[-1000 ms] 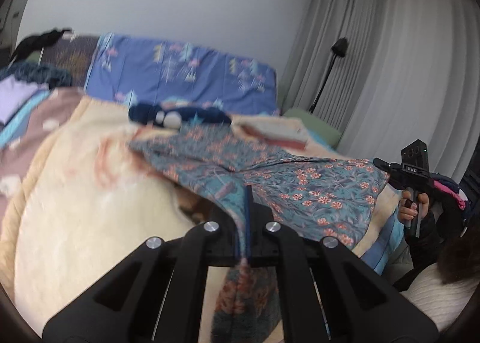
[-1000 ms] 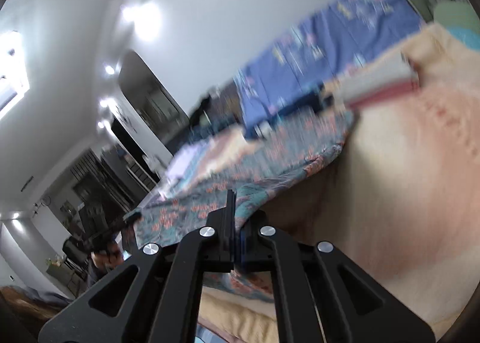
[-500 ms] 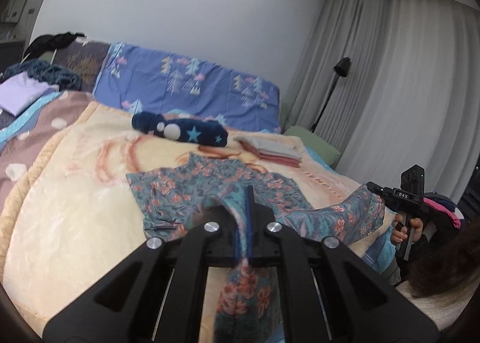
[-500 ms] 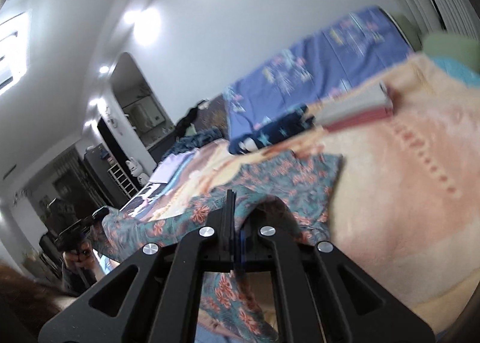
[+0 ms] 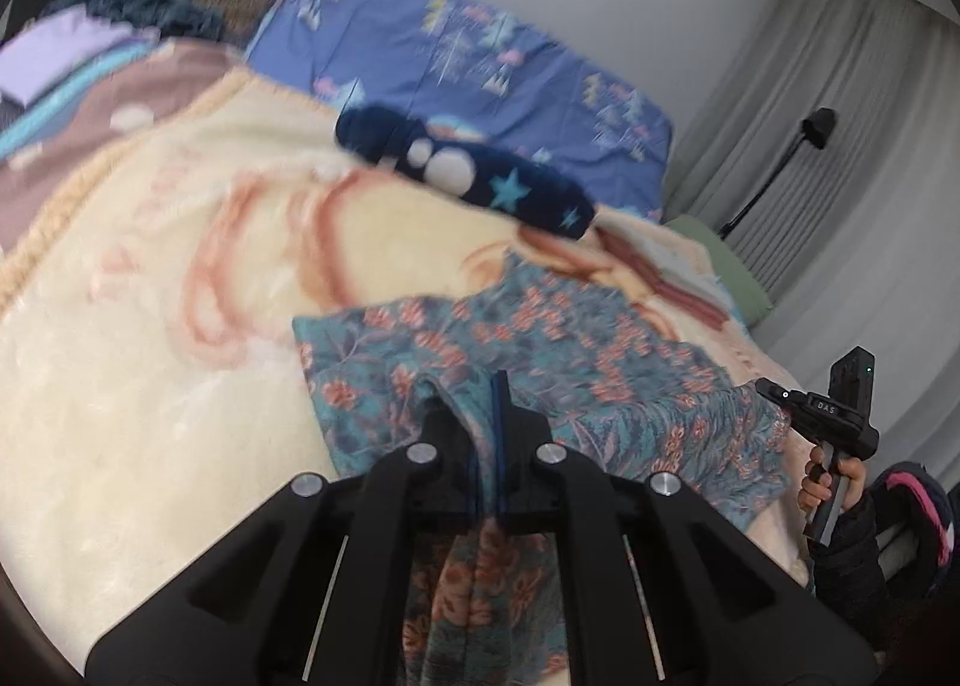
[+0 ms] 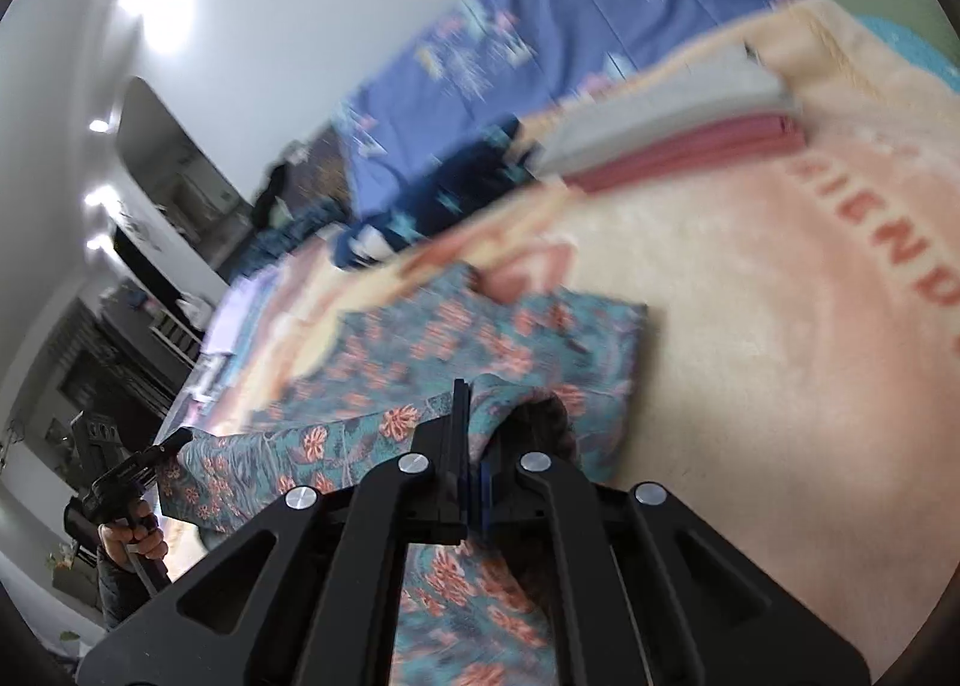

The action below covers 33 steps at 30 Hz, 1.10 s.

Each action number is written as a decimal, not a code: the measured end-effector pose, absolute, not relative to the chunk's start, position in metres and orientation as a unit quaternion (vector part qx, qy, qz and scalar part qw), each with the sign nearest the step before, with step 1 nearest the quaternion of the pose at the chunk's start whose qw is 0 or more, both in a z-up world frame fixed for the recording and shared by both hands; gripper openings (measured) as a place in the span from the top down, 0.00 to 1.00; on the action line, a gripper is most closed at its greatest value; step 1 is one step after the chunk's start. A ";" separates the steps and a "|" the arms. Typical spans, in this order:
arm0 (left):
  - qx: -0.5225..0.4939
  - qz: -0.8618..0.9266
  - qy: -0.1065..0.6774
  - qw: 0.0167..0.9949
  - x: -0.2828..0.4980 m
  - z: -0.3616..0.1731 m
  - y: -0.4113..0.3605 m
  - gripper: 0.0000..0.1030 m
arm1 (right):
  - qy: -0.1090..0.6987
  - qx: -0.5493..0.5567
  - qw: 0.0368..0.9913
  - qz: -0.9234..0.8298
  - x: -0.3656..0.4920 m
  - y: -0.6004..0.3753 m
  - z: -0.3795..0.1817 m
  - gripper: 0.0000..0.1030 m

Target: Fold small clothes

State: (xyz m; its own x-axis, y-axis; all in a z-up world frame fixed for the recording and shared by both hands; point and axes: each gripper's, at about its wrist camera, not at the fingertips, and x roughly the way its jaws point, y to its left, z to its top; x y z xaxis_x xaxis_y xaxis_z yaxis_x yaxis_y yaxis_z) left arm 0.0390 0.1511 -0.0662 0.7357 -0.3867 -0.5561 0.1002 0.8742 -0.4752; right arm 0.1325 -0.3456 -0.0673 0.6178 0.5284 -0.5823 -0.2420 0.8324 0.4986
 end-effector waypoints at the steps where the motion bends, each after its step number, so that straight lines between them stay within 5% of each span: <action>1: -0.211 -0.126 0.351 0.903 0.048 -0.079 0.151 0.96 | 0.388 0.189 0.876 0.213 0.138 -0.345 -0.074 0.98; 7: -0.226 -0.128 0.366 0.894 0.051 -0.100 0.159 0.92 | 0.406 0.194 0.869 0.206 0.146 -0.349 -0.089 0.93; 12: -0.200 -0.133 0.356 0.903 0.023 -0.084 0.158 0.69 | 0.412 0.126 0.873 0.228 0.120 -0.343 -0.078 0.79; 16: -0.172 -0.139 0.376 0.900 -0.001 -0.087 0.153 0.72 | 0.415 0.082 0.875 0.236 0.089 -0.342 -0.078 0.79; 18: -0.162 -0.135 0.388 0.897 -0.009 -0.090 0.152 0.86 | 0.409 0.070 0.880 0.231 0.075 -0.343 -0.077 0.80; 20: -0.162 -0.133 0.388 0.898 -0.014 -0.088 0.153 0.89 | 0.402 0.065 0.885 0.227 0.068 -0.344 -0.074 0.94; 22: -0.165 -0.138 0.380 0.899 -0.016 -0.081 0.153 0.92 | 0.395 0.072 0.888 0.226 0.066 -0.345 -0.070 0.95; 30: -0.190 -0.121 0.329 0.917 0.050 -0.030 0.168 0.92 | 0.338 0.181 0.892 0.241 0.130 -0.350 -0.022 0.95; 33: -0.219 -0.087 0.339 0.911 0.095 -0.038 0.176 0.84 | 0.359 0.217 0.885 0.199 0.181 -0.348 -0.031 0.87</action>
